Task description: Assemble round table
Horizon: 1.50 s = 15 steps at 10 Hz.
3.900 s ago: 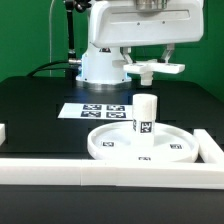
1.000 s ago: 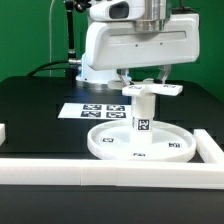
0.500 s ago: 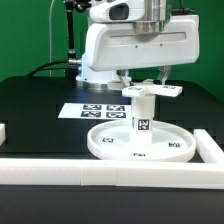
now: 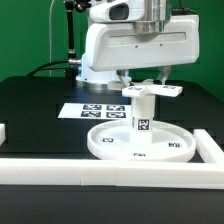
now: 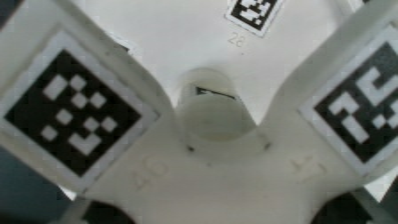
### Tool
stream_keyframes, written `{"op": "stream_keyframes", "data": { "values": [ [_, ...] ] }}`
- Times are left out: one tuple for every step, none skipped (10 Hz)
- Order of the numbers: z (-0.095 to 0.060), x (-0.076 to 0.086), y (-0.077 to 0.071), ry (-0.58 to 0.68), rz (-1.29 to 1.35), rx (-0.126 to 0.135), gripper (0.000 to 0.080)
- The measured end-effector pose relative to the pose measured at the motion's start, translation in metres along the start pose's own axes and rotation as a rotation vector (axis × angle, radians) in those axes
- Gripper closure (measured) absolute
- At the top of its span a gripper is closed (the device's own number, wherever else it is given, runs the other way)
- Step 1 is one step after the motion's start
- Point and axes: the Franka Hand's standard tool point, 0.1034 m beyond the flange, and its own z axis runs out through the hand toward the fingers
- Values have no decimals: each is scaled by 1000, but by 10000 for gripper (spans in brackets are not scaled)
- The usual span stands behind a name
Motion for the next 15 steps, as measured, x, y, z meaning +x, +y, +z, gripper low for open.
{"op": "stream_keyframes", "data": {
  "values": [
    [0, 0, 0, 0, 23, 0, 346],
    [0, 0, 0, 0, 37, 1, 346],
    [0, 0, 0, 0, 154, 3, 346],
    [0, 0, 0, 0, 244, 3, 346],
    [1, 0, 0, 2, 373, 8, 346],
    [1, -1, 0, 0, 494, 21, 346],
    [1, -1, -1, -1, 644, 33, 346],
    [1, 0, -3, -3, 770, 39, 346],
    [1, -1, -3, -7, 865, 50, 346],
    [1, -1, -3, -8, 943, 55, 346],
    [2, 0, -3, 3, 1011, 54, 346],
    [2, 1, -2, 7, 1109, 59, 346],
    [2, 1, -2, 6, 1193, 63, 346],
    [2, 2, -2, 9, 1255, 63, 346],
    [2, 2, -1, 4, 1412, 81, 346]
  ]
}}
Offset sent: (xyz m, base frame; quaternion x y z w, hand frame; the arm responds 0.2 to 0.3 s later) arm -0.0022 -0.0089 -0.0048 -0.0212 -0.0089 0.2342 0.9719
